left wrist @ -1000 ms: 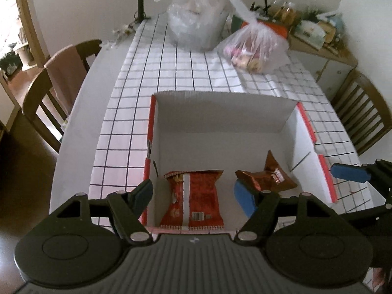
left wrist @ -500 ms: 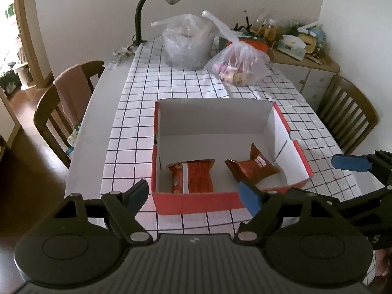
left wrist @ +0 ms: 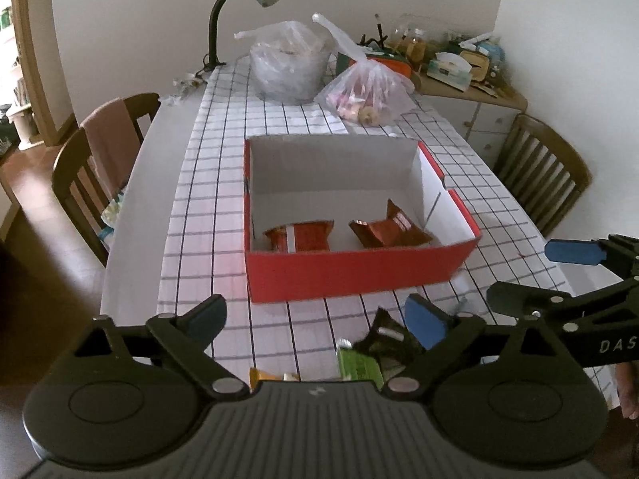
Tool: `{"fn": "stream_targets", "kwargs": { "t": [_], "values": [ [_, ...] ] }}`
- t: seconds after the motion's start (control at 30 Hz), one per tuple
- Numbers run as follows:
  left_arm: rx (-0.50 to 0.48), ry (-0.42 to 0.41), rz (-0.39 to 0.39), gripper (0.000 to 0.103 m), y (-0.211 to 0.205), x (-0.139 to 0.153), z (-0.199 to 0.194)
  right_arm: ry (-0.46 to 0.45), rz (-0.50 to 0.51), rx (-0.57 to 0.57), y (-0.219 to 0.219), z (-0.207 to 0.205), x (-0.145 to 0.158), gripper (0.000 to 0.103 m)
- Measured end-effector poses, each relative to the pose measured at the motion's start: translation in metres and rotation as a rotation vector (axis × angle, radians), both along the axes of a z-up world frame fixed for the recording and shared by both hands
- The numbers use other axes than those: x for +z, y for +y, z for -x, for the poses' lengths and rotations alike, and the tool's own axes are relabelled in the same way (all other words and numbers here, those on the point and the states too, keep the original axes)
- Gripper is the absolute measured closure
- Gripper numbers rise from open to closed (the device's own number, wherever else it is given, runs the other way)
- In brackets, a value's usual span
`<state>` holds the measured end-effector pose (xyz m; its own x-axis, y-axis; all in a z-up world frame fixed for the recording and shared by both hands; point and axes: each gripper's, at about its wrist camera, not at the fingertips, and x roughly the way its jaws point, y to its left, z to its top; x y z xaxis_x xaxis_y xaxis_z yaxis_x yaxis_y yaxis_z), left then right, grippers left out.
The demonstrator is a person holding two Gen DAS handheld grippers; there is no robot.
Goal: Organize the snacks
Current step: 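Grasp the black wrapper with the left tool while the right grasps the yellow Minion pack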
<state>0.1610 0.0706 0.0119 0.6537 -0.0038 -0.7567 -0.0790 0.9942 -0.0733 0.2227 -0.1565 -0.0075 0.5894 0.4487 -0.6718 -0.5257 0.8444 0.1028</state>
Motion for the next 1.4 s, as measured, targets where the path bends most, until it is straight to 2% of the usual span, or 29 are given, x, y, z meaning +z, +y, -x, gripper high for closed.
{"fn": "stream_targets", "kwargs": {
  "t": [0.5, 0.87, 1.07, 1.4],
  "values": [
    [0.006, 0.034, -0.006, 0.004, -0.004, -0.052, 0.047, 0.065, 0.026, -0.053, -0.033, 0.032, -0.054, 0.001],
    [0.004, 0.193, 0.002, 0.005, -0.012, -0.113, 0.063, 0.156, 0.137, 0.021, -0.029, 0.045, -0.118, 0.007],
    [0.013, 0.229, -0.003, 0.005, -0.017, -0.129, 0.066, 0.181, 0.192, 0.068, -0.022, 0.041, -0.142, 0.011],
    [0.042, 0.251, -0.006, 0.02, -0.014, -0.138, 0.058, 0.21, 0.228, 0.068, -0.006, 0.027, -0.163, 0.015]
  ]
}}
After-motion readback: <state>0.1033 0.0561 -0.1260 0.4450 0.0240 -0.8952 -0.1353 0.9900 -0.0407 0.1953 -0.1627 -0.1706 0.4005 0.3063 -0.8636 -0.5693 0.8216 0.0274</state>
